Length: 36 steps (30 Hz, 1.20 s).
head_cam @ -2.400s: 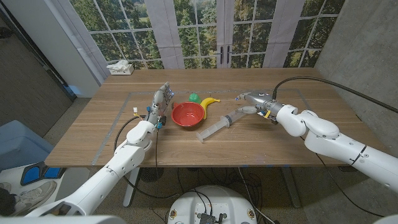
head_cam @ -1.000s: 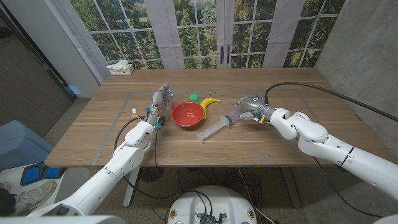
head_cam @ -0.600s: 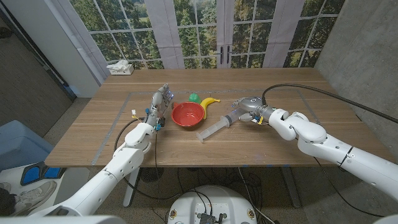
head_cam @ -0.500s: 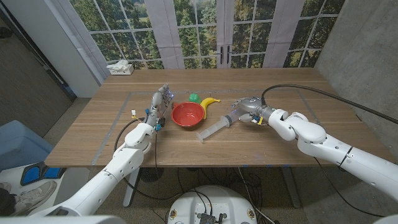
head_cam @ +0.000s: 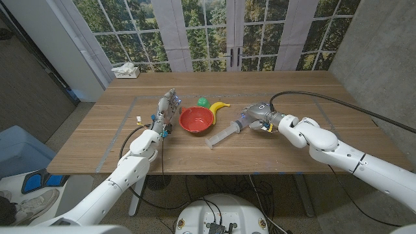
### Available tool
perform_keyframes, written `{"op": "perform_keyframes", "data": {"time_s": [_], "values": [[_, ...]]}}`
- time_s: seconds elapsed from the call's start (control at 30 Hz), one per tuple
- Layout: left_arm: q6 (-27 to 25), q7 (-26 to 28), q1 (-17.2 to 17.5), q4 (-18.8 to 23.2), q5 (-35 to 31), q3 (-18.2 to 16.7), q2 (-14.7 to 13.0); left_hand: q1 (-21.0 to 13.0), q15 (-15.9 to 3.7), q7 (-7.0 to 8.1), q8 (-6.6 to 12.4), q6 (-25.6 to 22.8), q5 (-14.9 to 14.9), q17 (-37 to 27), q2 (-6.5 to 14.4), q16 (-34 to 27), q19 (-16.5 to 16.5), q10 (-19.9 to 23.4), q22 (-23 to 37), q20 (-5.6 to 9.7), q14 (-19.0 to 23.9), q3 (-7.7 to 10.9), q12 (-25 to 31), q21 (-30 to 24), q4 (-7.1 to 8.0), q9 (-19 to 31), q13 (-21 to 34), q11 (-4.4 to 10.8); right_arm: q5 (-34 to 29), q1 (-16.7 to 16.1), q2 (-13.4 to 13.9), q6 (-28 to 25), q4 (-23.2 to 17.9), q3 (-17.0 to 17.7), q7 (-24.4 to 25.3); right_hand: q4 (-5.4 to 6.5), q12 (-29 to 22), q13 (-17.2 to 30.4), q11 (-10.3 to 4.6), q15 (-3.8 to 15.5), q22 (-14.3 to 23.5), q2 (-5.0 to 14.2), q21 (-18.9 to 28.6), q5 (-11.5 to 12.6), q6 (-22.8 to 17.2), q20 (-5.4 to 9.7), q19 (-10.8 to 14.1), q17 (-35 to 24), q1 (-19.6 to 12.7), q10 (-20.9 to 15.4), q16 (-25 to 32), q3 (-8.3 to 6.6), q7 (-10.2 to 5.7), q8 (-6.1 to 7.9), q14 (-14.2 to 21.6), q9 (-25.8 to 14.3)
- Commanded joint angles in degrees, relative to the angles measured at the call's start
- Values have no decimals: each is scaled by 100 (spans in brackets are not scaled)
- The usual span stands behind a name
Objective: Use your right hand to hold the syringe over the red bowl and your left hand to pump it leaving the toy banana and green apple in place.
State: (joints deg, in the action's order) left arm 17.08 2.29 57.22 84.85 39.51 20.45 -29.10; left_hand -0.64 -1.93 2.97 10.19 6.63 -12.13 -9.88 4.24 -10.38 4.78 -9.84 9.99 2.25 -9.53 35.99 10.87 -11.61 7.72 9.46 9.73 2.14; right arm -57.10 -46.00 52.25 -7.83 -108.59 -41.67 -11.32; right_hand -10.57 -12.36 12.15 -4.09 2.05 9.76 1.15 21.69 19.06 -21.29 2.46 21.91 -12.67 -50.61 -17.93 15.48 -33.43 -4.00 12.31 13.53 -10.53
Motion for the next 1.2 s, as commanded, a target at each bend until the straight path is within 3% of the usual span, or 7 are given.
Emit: {"op": "perform_keyframes", "data": {"time_s": [0.03, 0.23, 0.4, 0.67, 0.8, 0.9, 1.2], "values": [[11, 6, 30, 13, 21, -20, -5, -53, -185, -29, 21, -23, -40, -9, 456, 1, -32, -65, 13, 466, -263, 33, 30, -1, -33, 26, 31, -48, -269, 46, -75, -26, 53, -85, -212, -3, -27, 17, -12, 485, 12, -6, 29, -18, -84, 82, 113, -38, -108, -51, 48, 47, -27, 32, 80, -33], [12, -19, 34, 15, 46, -25, -4, -52, -183, -24, 18, -25, -39, -9, 455, 2, -35, -64, 13, 469, -261, 35, 28, 0, -35, 27, 31, -47, -431, 33, -131, -82, 87, -125, -141, -4, -44, 32, -177, 603, 20, 167, -4, -31, -181, 42, 181, -118, -434, -132, 148, 45, -212, 32, 185, -37], [7, -8, 59, 53, 52, -35, -19, -51, -183, -22, 17, -28, -38, -10, 453, 3, -38, -59, 13, 466, -260, 37, 28, 1, -37, 27, 32, -46, -521, 36, -156, -94, 127, -156, -129, 29, -144, 56, -359, 811, 35, 267, -25, -97, -584, 25, 275, -258, -665, -453, 357, 205, -341, 128, 410, -40], [-27, 38, 93, 110, 49, -43, -38, -50, -183, -13, 13, -27, -36, -10, 450, 5, -41, -61, 13, 465, -262, 38, 25, 1, -40, 27, 32, -46, -584, -105, -174, -140, 287, -110, 550, 25, -634, 352, -398, 1072, 128, 488, 243, -387, -2077, 335, 844, -1003, -1305, -1664, 1366, 863, -331, 445, 1345, -88], [-34, 41, 95, 127, 40, -40, -47, -50, -179, -8, 12, -26, -35, -10, 448, 6, -42, -64, 13, 465, -262, 39, 23, 2, -42, 28, 32, -45, -513, -148, -148, -76, 364, -87, 828, 63, -906, 543, -446, 1081, 180, 577, 457, -490, -2617, 390, 1039, -1399, -1517, -2221, 1863, 1073, -324, 584, 1819, -109], [-56, 36, 84, 143, 32, -32, -60, -50, -178, -8, 12, -27, -34, -10, 446, 6, -42, -68, 13, 465, -261, 39, 20, 3, -44, 28, 32, -42, -430, -201, -136, -37, 427, -50, 1113, 49, -1226, 743, -478, 1126, 221, 666, 647, -562, -3284, 431, 1102, -1690, -1740, -2880, 2189, 1149, -273, 828, 2258, -149], [-105, -5, 13, 140, 15, -2, -74, -53, -175, 3, 10, -27, -33, -9, 447, 9, -44, -70, 13, 467, -265, 44, 18, 5, -51, 28, 32, -41, -211, -435, -177, 11, 799, 96, 2582, 51, -1360, 829, -629, 1137, 233, 587, 918, -683, -3814, 608, 1326, -1715, -1943, -3261, 2120, 1161, -469, 986, 2547, -109]]}}
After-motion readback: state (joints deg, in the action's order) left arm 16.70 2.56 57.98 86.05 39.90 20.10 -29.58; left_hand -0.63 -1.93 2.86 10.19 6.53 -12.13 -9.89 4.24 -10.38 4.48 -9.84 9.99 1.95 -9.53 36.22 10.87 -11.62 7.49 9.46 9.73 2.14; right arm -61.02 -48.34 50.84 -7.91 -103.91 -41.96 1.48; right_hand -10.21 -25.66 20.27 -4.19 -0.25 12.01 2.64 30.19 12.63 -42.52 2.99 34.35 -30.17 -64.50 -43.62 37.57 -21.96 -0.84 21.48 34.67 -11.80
